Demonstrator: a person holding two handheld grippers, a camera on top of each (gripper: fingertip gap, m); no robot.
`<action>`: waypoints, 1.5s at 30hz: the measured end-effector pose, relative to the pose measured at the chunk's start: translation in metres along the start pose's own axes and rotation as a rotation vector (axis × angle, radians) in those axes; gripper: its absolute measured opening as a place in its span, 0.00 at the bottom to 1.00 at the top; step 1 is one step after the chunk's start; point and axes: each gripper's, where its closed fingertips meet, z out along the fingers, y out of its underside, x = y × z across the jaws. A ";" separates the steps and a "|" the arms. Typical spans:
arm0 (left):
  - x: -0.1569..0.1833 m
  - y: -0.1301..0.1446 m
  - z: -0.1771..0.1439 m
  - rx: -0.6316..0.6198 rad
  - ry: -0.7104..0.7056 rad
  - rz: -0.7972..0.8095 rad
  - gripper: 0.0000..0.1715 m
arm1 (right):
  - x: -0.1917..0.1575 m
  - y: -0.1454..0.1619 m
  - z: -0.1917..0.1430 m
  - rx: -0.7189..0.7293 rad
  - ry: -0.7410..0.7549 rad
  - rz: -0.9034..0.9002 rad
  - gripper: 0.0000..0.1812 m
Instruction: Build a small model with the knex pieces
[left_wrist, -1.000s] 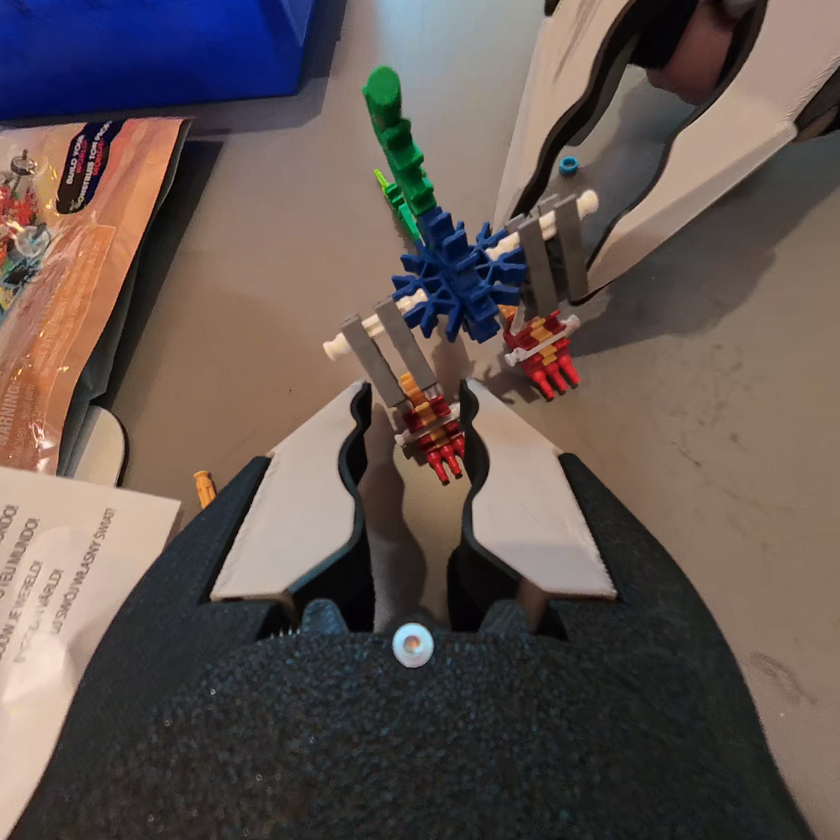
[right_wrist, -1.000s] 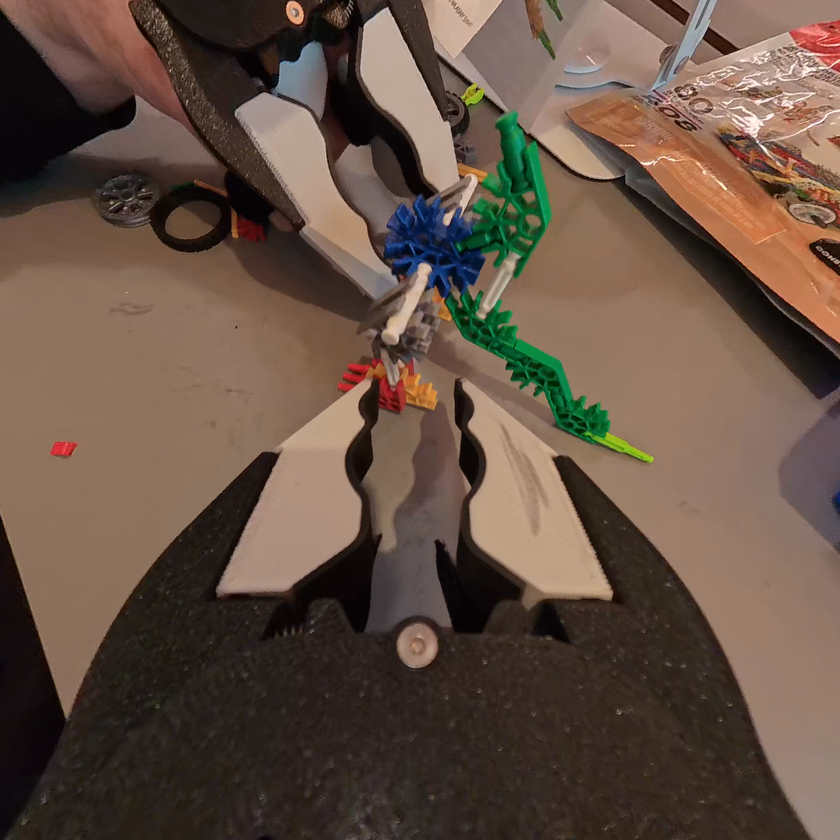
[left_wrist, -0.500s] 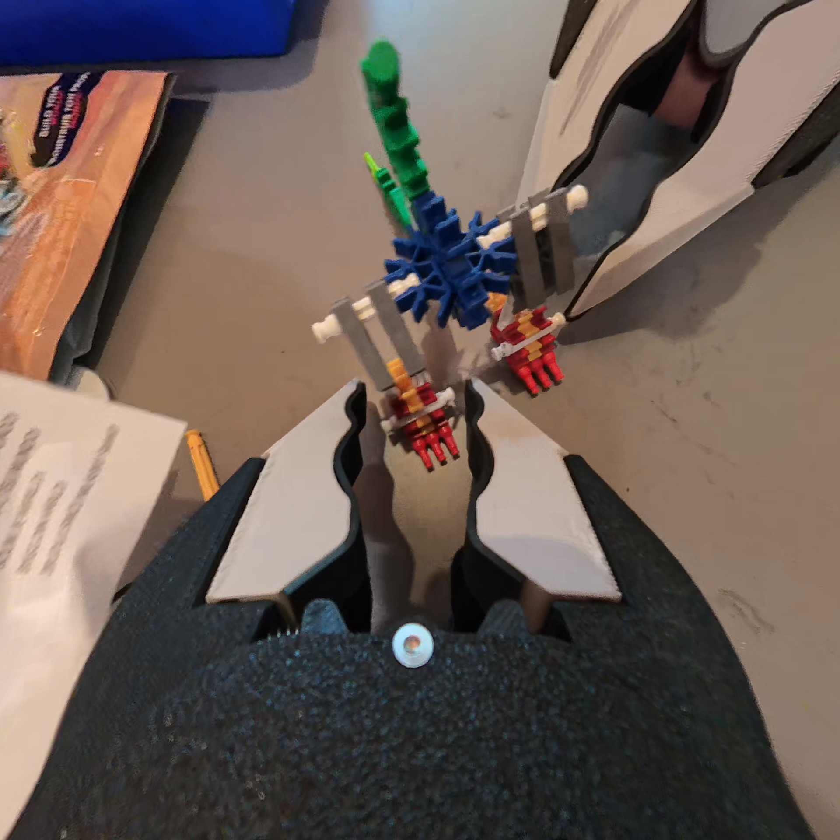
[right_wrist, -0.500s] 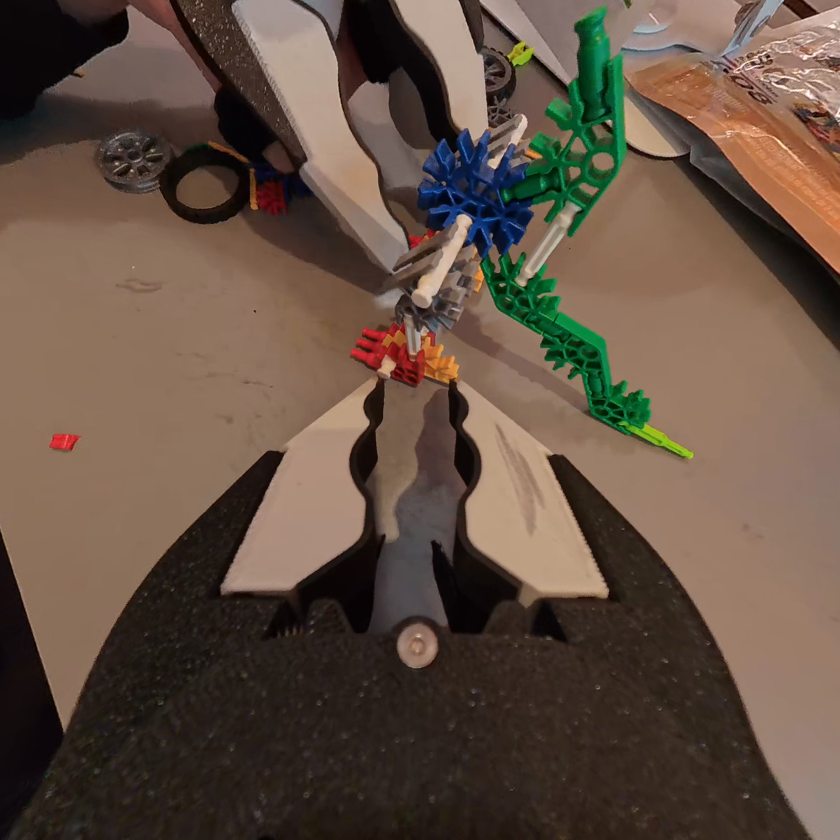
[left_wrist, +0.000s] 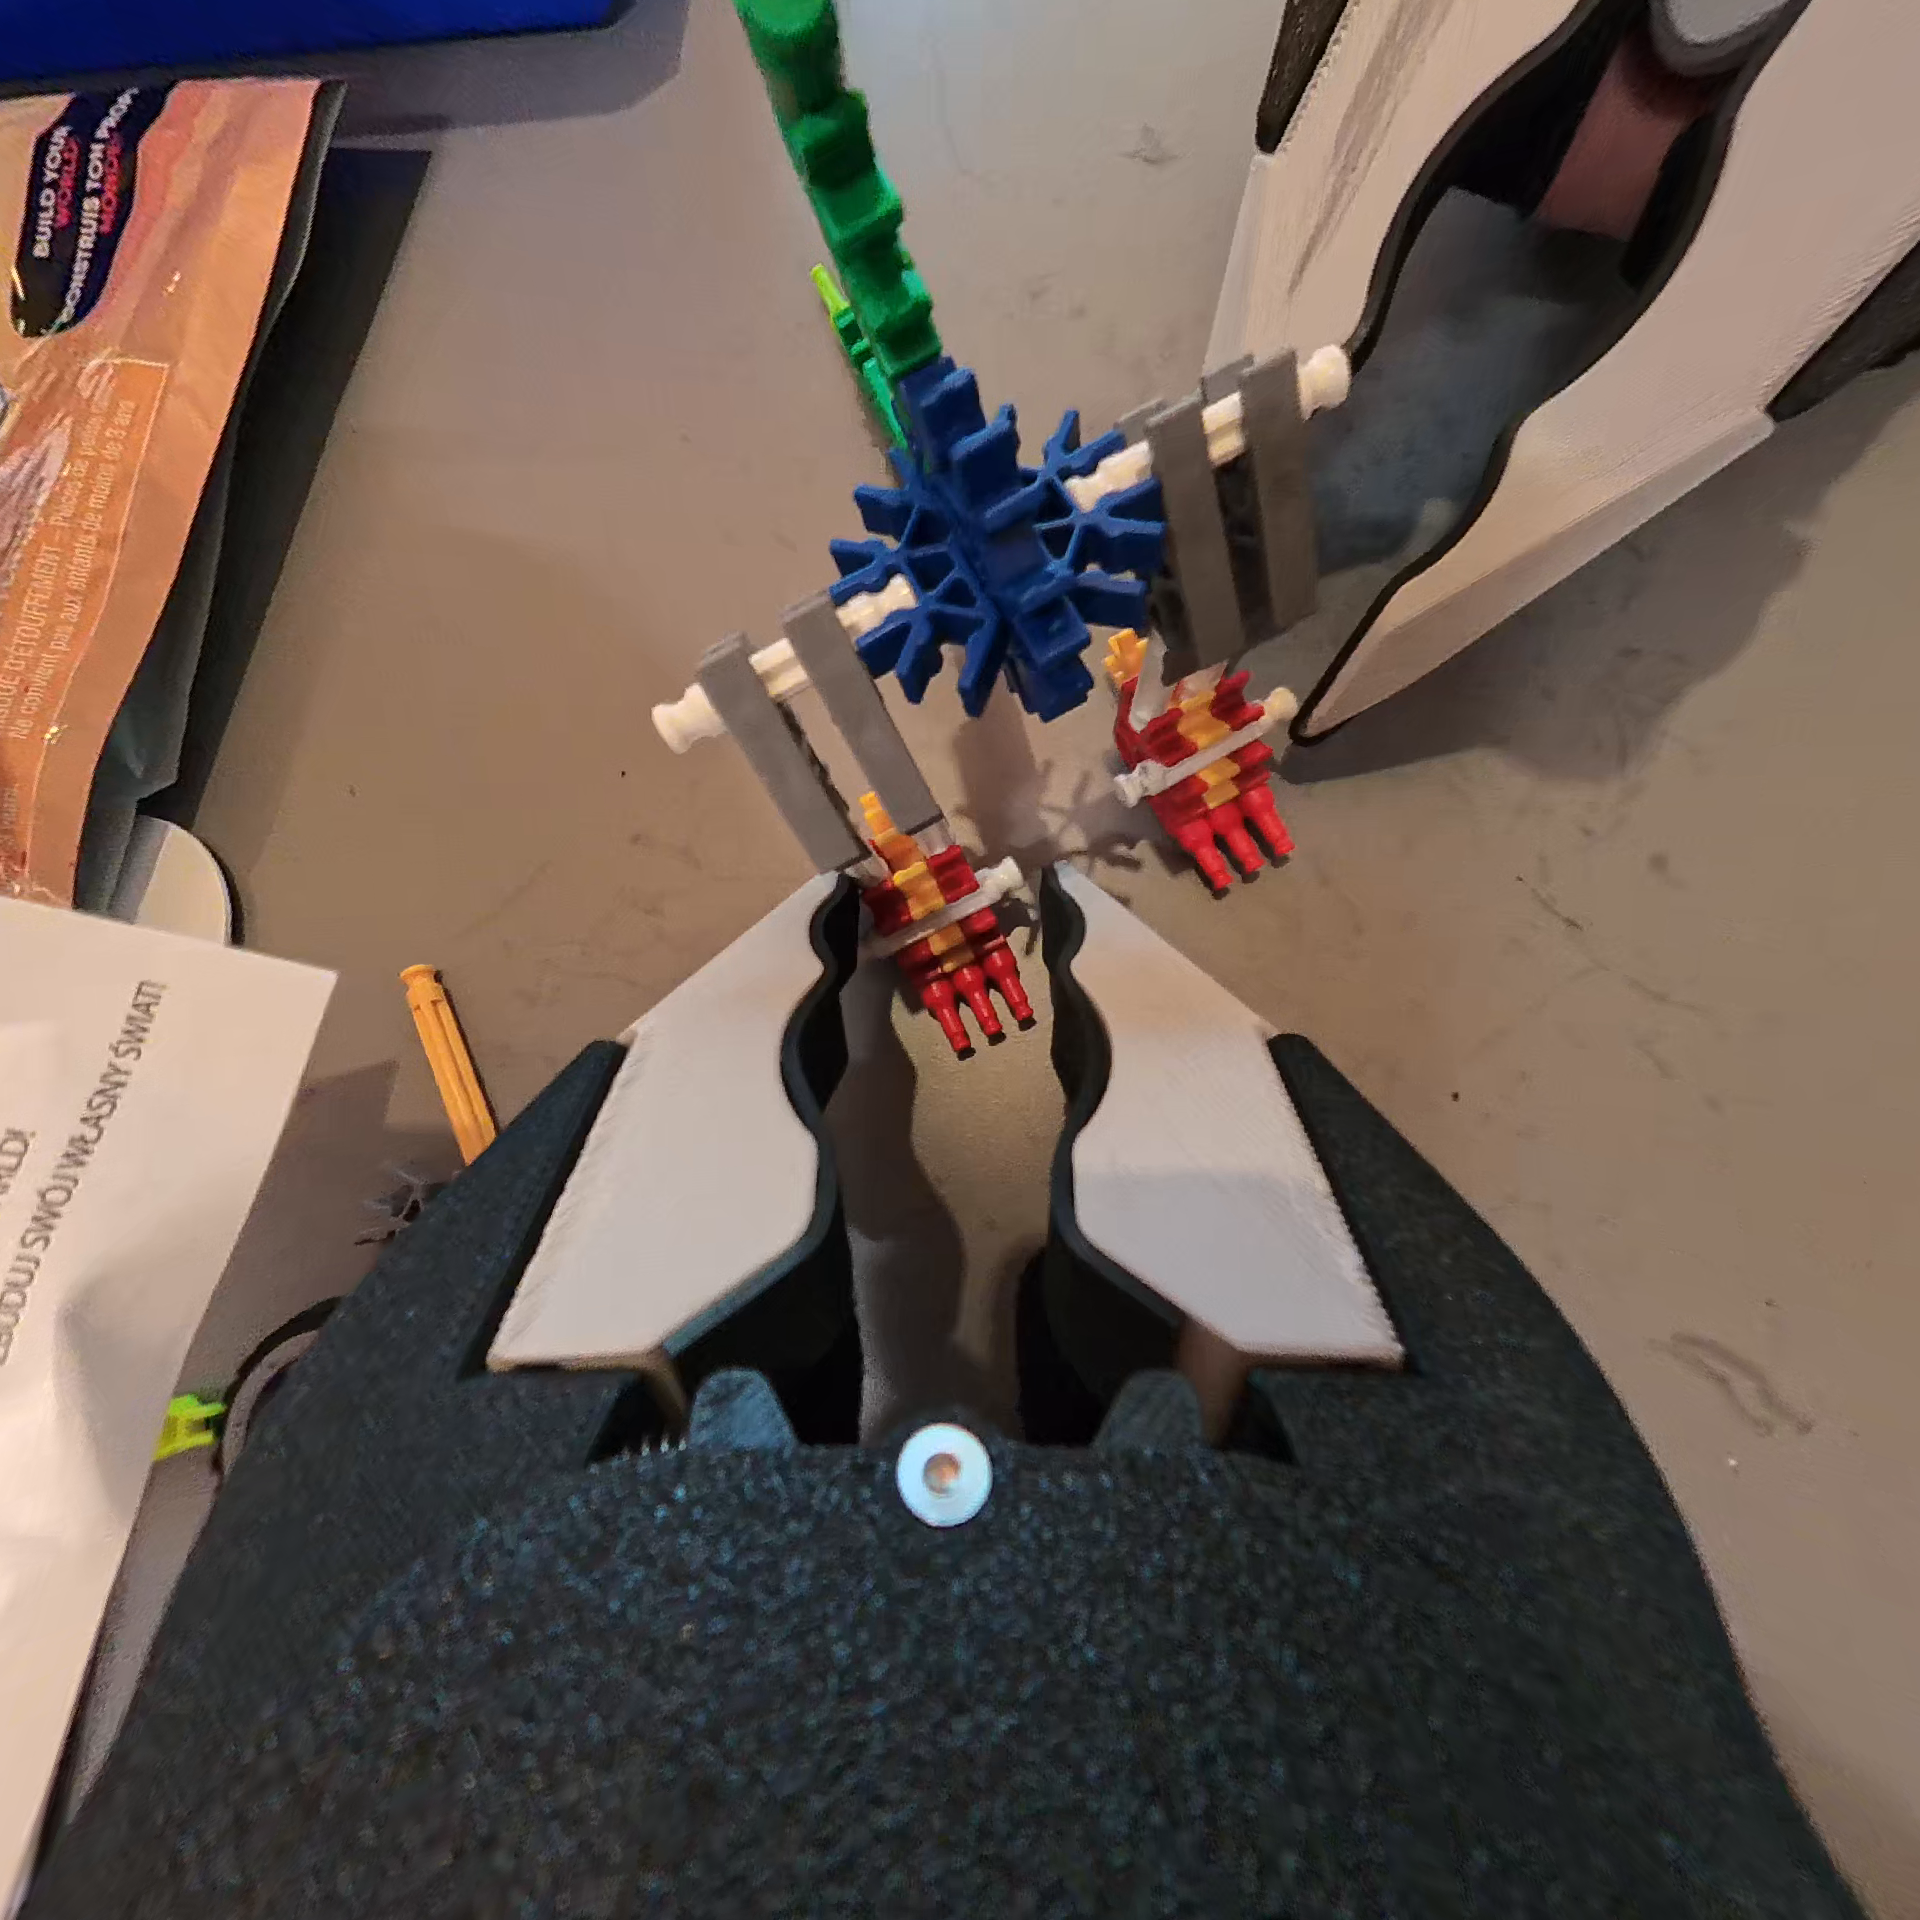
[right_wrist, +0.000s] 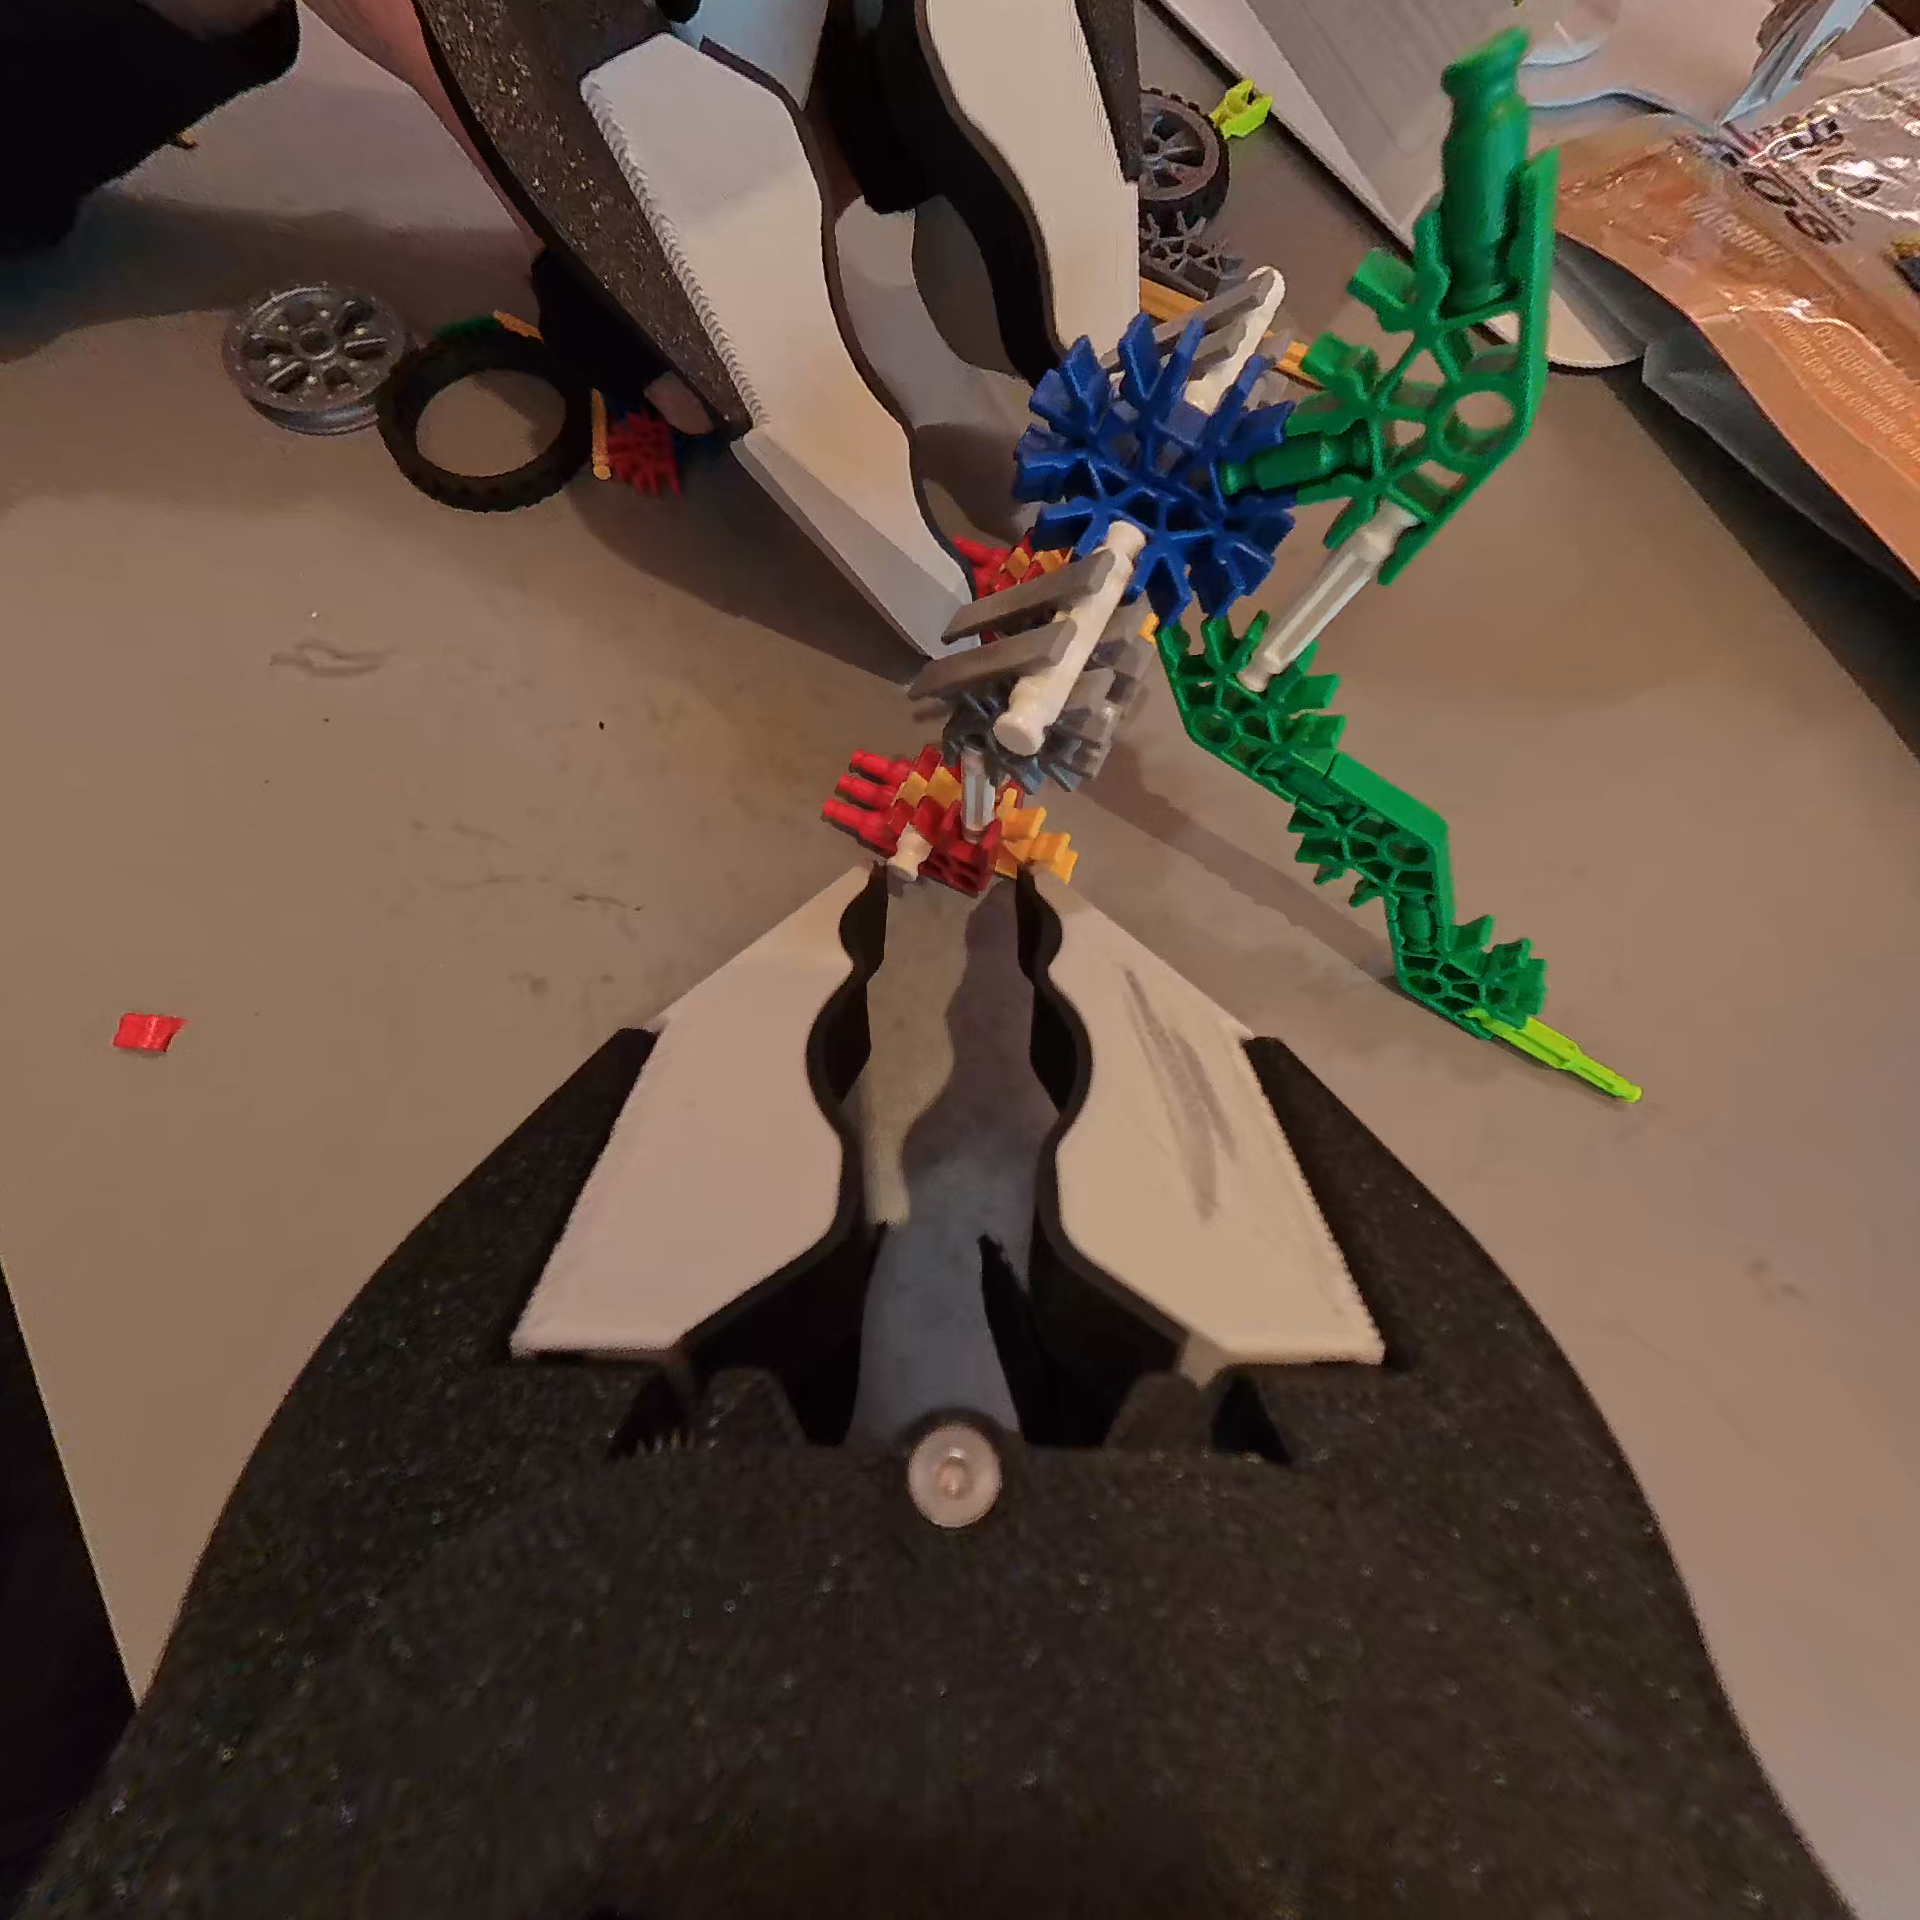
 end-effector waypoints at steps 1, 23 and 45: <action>-0.001 0.001 -0.001 -0.006 -0.007 0.004 0.20 | 0.000 0.001 0.000 -0.008 0.003 -0.005 0.14; 0.006 0.002 -0.008 -0.006 0.011 0.002 0.21 | -0.003 0.002 -0.009 -0.010 0.043 0.006 0.20; 0.016 -0.001 -0.037 0.109 -0.020 0.080 0.23 | 0.017 0.015 -0.023 -0.052 -0.050 -0.039 0.20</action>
